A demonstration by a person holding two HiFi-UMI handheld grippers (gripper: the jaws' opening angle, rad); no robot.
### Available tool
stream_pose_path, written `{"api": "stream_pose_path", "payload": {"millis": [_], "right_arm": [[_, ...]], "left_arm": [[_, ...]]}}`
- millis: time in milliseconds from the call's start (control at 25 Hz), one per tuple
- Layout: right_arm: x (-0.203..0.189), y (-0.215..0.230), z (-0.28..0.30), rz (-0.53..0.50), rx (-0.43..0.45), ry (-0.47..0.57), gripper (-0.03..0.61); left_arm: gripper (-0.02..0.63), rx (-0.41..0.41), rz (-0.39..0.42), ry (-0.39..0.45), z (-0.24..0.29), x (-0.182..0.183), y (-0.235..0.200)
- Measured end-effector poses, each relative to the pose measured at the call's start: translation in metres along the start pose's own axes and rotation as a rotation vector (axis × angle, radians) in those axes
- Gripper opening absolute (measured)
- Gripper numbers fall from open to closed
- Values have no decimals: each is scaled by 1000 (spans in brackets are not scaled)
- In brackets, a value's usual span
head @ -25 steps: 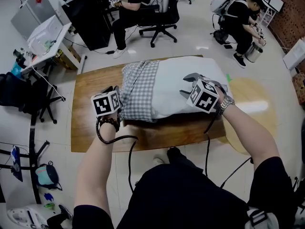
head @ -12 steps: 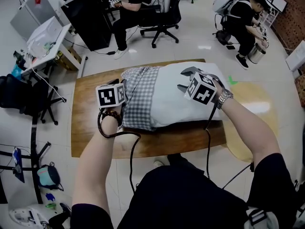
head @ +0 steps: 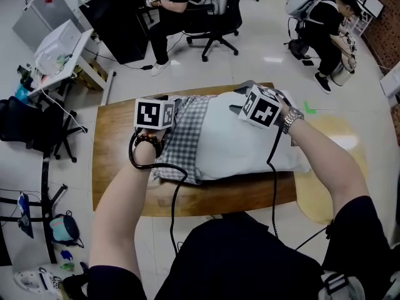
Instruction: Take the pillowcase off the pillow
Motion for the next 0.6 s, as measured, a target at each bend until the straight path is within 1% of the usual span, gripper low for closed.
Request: {"api": "stream_pose_path", "payload": {"millis": [160, 280, 440, 600], "right_arm": [[-4, 26, 17, 25, 44, 2, 202], [-6, 46, 29, 34, 80, -5, 216], [-4, 73, 47, 73, 150, -26, 229], [-10, 94, 68, 130, 237, -42, 244]], "left_arm": [[198, -51, 40, -54, 28, 17, 4], [211, -86, 79, -107, 50, 32, 6], [227, -143, 117, -196, 78, 52, 2], [235, -205, 152, -297, 107, 60, 1]]}}
Point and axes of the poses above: the fingertips, and each gripper's own axes: z forward along the fingers, y to its right, x out of its top, the point moved 8 cm from there along -z, backward along the fingers, and after that the axes turned 2 degrees about y, right-handed, at the moved point
